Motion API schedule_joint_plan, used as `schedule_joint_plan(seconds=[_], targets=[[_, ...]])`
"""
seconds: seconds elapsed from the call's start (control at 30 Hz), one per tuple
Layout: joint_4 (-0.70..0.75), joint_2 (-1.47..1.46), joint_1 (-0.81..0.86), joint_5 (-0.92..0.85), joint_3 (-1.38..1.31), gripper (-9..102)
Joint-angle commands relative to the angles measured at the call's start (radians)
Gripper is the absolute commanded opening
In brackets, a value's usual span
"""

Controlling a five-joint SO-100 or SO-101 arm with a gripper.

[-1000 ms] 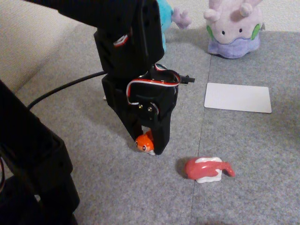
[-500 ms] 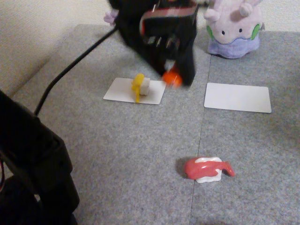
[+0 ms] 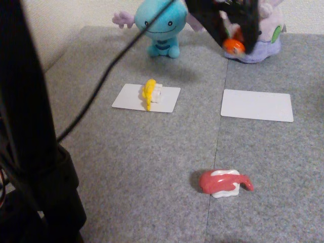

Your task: Wooper wants to eat egg sudhi, and Goomy wants to eat shrimp sushi

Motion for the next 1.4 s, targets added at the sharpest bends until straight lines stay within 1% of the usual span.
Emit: schedule_joint_plan(seconds=[0.0,0.13,0.27,0.5,0.7,0.9,1.2,1.37], targets=[[0.051,-0.077,0.015,-0.032,-0.216,6],[0.126,-0.202,0.020,-0.115,-0.410,6],[0.184,-0.313,0.020,-0.209,-0.522,6],[0.189,-0.469,0.020,-0.322,-0.555,6],[0.167,-0.523,0.020,-0.380,-0.555,6],[0.117,-0.565,0.032,-0.373,-0.555,6],[0.115,-0.566,0.037,-0.365,-0.555,6],[0.127,-0.566,0.037,-0.370,-0.555,17]])
